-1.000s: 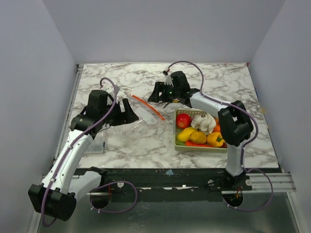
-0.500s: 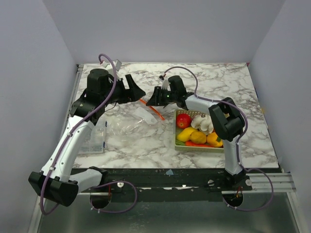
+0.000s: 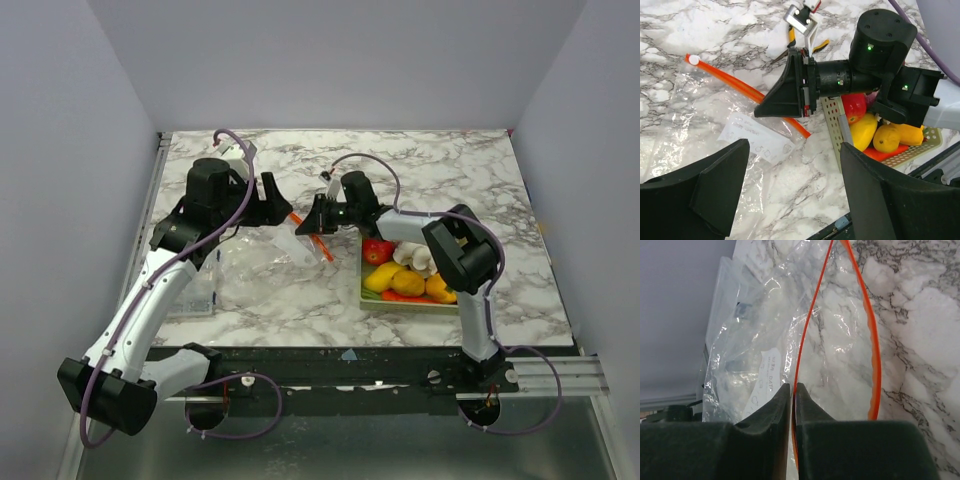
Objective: Place the food in the zip-top bag and seal the zipper
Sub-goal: Pick up the zipper food storage bag at the center of the board, then open the zipper of the food storage bag.
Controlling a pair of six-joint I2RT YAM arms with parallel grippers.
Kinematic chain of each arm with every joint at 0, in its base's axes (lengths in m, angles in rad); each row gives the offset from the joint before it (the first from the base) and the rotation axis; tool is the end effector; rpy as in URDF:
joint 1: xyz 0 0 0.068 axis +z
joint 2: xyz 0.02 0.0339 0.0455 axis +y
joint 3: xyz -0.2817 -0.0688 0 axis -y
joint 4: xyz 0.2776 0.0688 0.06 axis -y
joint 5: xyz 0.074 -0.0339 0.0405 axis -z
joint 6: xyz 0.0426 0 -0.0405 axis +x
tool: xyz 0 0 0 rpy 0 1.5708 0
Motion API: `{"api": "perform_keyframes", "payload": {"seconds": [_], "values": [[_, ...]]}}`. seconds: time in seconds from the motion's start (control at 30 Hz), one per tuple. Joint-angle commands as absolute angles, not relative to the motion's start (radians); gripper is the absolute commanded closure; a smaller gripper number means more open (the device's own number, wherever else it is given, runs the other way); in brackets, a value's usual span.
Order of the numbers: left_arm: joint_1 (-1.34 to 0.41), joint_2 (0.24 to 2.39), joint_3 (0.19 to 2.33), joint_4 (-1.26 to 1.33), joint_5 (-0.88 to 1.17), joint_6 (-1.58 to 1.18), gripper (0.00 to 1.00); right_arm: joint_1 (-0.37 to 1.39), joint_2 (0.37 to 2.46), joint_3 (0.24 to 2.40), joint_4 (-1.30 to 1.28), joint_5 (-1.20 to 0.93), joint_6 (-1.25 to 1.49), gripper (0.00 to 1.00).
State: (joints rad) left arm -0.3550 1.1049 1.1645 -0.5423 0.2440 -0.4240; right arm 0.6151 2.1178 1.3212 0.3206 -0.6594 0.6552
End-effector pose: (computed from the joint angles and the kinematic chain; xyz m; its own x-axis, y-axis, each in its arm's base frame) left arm 0.2488 -0.1032 0.3881 -0.6180 -0.1967 -0.7612 0.3112 0.8279 -0.4666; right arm 0.3926 0.3094 0.1482 -0.8456 -0.0078 -0.5337 -0.4862 0.4238 0.7642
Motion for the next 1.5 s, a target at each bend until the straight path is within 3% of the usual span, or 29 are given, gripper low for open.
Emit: {"api": "perform_keyframes", "payload": {"seconds": [0.0, 0.07, 0.37, 0.5, 0.6, 0.73, 1.2, 1.27, 1.47], "values": [[-0.356, 1.098, 1.155, -0.507, 0.219, -0.405, 0.28, 0.65, 2.013, 1.263, 0.329, -0.614, 0.682, 0.92], [-0.357, 1.086, 1.147, -0.499, 0.209, -0.415, 0.32, 0.665, 1.932, 1.234, 0.266, -0.554, 0.668, 0.99], [-0.357, 1.003, 1.082, -0.418, 0.226, -0.466, 0.33, 0.855, 1.634, 1.189, 0.015, -0.126, 0.495, 0.99], [-0.357, 1.04, 1.108, -0.463, 0.167, -0.48, 0.34, 0.962, 1.582, 1.13, 0.095, 0.082, 0.423, 0.99], [-0.357, 1.074, 1.126, -0.495, 0.133, -0.485, 0.37, 0.984, 1.578, 1.105, 0.165, 0.113, 0.432, 0.99], [-0.36, 1.118, 1.142, -0.523, 0.137, -0.48, 0.5, 1.036, 1.577, 1.098, 0.208, 0.202, 0.429, 0.99], [-0.426, 1.255, 1.196, -0.598, 0.188, -0.465, 0.55, 1.092, 1.547, 1.06, 0.272, 0.319, 0.457, 0.99], [-0.439, 1.269, 1.199, -0.605, 0.18, -0.46, 0.58, 1.097, 1.546, 1.065, 0.274, 0.327, 0.463, 0.99], [-0.449, 1.276, 1.212, -0.616, 0.172, -0.435, 0.94, 1.107, 1.563, 1.131, 0.177, 0.338, 0.51, 0.99]]}}
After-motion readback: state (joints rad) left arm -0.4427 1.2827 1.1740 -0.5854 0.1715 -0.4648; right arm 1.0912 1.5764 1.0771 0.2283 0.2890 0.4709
